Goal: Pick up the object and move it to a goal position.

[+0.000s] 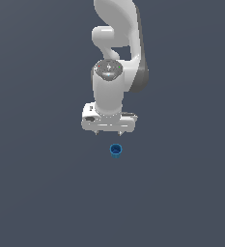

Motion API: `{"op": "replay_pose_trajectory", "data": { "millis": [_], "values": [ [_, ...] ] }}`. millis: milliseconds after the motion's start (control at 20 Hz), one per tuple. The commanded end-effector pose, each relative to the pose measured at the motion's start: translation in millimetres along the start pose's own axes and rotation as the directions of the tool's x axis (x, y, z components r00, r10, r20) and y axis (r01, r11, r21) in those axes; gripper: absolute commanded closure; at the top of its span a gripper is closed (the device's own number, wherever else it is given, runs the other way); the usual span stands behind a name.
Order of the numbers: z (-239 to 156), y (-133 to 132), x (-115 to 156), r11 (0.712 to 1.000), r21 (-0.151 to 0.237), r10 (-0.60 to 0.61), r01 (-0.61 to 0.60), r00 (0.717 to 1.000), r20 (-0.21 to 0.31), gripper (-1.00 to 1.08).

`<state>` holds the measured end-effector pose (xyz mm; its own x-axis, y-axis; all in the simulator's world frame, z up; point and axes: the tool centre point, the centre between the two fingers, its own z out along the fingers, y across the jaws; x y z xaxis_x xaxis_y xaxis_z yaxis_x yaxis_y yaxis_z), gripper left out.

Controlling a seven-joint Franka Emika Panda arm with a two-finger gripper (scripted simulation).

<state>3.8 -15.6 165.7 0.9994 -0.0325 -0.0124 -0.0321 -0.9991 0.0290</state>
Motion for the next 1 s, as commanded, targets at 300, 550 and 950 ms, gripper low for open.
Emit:
{"op": "replay_pose_trajectory", "data": {
  "millis": [300,550,950],
  "values": [
    [4,-2,-2,1.000,-0.017,-0.025,0.025,1.000,0.001,-0.92],
    [5,-3,-5,0.998,-0.032,-0.050,0.050,0.999,0.002,-0.92],
    [15,-8,0,1.000,-0.021,-0.013,0.013,1.000,-0.001,-0.92]
  ]
}}
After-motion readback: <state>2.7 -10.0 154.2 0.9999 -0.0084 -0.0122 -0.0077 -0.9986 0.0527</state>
